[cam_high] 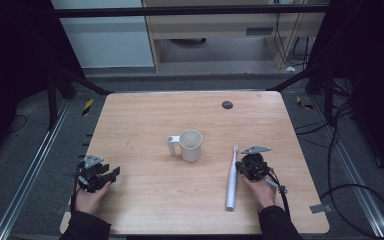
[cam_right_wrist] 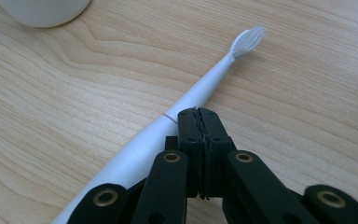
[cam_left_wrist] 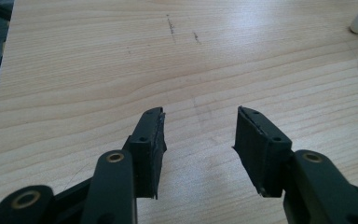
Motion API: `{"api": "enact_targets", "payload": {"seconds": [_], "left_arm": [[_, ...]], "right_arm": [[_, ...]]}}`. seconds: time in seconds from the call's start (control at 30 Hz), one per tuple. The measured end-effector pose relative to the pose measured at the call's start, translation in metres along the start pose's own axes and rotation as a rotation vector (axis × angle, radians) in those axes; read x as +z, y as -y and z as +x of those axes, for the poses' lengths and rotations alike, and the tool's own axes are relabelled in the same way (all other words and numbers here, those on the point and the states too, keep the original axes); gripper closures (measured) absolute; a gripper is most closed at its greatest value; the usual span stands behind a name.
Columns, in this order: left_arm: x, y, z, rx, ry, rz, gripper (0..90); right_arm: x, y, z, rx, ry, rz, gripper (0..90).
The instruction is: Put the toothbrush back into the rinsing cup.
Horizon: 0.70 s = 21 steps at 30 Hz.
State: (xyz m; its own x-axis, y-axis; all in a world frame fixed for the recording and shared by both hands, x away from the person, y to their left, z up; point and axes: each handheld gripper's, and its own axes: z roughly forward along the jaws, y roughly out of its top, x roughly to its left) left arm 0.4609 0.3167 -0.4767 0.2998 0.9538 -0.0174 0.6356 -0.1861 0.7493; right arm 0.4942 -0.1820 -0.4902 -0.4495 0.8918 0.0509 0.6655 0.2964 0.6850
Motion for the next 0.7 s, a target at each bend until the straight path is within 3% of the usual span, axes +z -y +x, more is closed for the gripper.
{"api": "enact_targets", "payload": {"seconds": [0.7], "left_arm": [[-0.0002,0.0001,0.0004,0.001,0.000,0.001,51.5]], "right_arm": [[0.0089,-0.0047,0.0097,-0.030,-0.025,0.014,89.1]]}}
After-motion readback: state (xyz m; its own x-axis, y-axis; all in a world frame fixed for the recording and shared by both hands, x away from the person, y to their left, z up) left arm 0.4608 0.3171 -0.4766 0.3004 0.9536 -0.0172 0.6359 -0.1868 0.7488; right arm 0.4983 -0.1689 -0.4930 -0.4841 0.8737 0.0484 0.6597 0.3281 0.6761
